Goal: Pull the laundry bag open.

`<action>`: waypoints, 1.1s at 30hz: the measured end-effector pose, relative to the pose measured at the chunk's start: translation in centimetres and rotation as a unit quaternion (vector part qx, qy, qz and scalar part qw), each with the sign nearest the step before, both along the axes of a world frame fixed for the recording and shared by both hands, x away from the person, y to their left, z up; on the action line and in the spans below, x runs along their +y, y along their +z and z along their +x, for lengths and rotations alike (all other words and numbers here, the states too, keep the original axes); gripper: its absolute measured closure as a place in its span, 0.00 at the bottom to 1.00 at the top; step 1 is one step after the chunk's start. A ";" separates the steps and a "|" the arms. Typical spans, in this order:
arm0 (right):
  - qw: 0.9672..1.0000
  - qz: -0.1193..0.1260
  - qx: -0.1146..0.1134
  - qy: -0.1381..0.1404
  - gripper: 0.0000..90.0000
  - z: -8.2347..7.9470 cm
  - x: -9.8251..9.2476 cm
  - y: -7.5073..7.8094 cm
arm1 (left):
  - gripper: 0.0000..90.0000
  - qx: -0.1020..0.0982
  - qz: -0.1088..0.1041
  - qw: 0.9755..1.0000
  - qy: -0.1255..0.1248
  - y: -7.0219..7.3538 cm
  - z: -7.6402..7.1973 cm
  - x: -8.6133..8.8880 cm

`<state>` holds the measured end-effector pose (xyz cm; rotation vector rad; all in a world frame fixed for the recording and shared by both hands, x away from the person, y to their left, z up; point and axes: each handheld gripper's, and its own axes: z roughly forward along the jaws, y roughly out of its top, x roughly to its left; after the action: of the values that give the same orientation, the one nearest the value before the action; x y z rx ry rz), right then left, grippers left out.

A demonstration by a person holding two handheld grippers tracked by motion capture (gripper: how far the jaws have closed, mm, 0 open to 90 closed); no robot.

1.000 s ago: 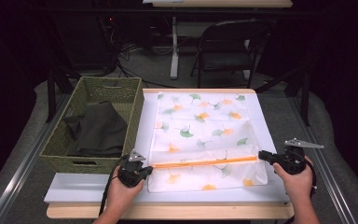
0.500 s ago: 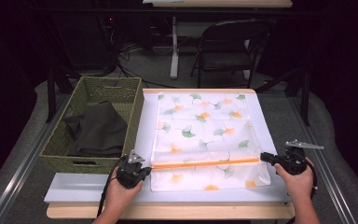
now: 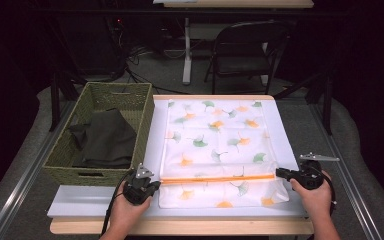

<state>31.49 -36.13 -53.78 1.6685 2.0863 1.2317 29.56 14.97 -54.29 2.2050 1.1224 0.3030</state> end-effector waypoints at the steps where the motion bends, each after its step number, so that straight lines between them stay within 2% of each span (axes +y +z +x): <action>1: 1.000 -0.001 0.002 0.001 0.91 -0.1 0.0 0.0 | 1.00 -0.001 0.000 1.000 -0.001 0.0 0.0 0.0; 7: 1.000 -0.007 -0.002 0.001 0.91 -0.4 0.3 -0.2 | 1.00 -0.001 0.003 1.000 -0.004 0.0 -0.5 0.2; 14: 1.000 -0.018 0.005 0.003 0.90 -0.8 0.8 -0.8 | 1.00 0.001 -0.001 1.000 0.001 -0.3 -0.6 0.4; 18: 0.999 -0.032 0.006 0.006 0.85 -0.7 0.9 -0.9 | 1.00 0.001 -0.003 1.000 0.003 -0.3 -0.5 0.4; 22: 0.999 -0.035 0.003 0.012 0.77 -0.6 1.1 -0.9 | 0.98 -0.003 -0.002 1.000 0.005 -0.3 -0.6 0.5; 24: 0.999 -0.039 0.001 0.011 0.74 -0.7 1.1 -0.7 | 0.97 -0.007 -0.004 1.000 0.009 -0.3 -0.7 0.5; 26: 0.999 -0.042 -0.006 0.010 0.71 -0.7 0.9 -0.5 | 0.95 -0.013 0.005 1.000 0.005 -0.2 -0.7 0.5; 27: 0.999 -0.042 -0.009 0.010 0.70 -0.8 0.9 -0.4 | 0.93 -0.009 0.006 1.000 0.004 -0.2 -0.8 0.4; 31: 0.998 -0.052 -0.026 0.011 0.69 -0.9 0.7 0.1 | 0.84 -0.006 0.004 1.000 -0.001 0.1 -0.9 0.1; 33: 0.998 -0.055 -0.036 0.010 0.68 -1.0 0.6 0.7 | 0.79 -0.012 0.006 1.000 -0.005 0.3 -1.0 0.0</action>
<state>30.45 -35.48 -53.11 1.5374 2.0933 1.1426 28.51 14.97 -54.03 2.2112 1.0995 0.3333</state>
